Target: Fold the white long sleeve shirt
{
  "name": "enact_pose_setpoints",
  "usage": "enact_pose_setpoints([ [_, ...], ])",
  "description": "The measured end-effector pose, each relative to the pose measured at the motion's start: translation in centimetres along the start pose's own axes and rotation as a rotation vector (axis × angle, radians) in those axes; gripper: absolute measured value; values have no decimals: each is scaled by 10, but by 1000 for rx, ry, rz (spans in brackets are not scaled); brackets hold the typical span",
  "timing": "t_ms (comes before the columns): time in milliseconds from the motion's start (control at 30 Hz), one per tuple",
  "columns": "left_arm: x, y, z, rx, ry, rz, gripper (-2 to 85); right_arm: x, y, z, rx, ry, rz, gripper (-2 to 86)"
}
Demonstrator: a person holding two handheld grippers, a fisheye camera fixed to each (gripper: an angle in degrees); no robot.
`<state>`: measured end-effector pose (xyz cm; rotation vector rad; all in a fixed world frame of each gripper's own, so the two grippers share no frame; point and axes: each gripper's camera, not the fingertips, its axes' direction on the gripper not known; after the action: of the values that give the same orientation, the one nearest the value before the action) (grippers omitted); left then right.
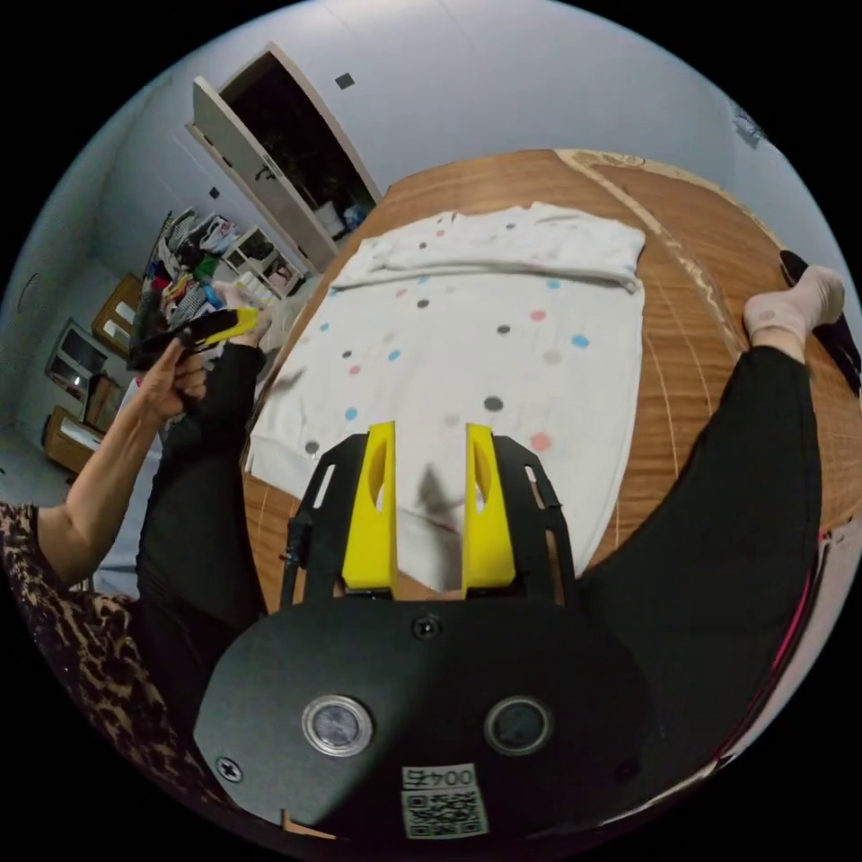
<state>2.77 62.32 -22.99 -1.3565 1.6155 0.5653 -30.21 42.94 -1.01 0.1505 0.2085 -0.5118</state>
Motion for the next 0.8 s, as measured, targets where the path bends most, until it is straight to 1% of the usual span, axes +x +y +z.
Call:
enact_pose_setpoints([
  [67,-17,35,-21,-41,-7,-60,156,3,9,4,-6,-14,19,119],
  [133,-26,55,-26,-63,65,-95,156,7,13,8,-7,-31,38,109],
  [167,-31,65,-23,-90,111,-114,157,10,16,11,-9,-38,60,101],
  [267,-44,82,-6,-152,158,-166,164,16,25,16,-15,-60,106,81],
  [333,-51,86,3,-175,185,-193,166,16,31,15,-10,-62,112,70],
  [567,-71,80,32,-323,166,-239,168,14,56,5,21,-69,114,61],
  [800,-79,83,39,-361,191,-259,151,12,71,3,16,-66,126,58],
])
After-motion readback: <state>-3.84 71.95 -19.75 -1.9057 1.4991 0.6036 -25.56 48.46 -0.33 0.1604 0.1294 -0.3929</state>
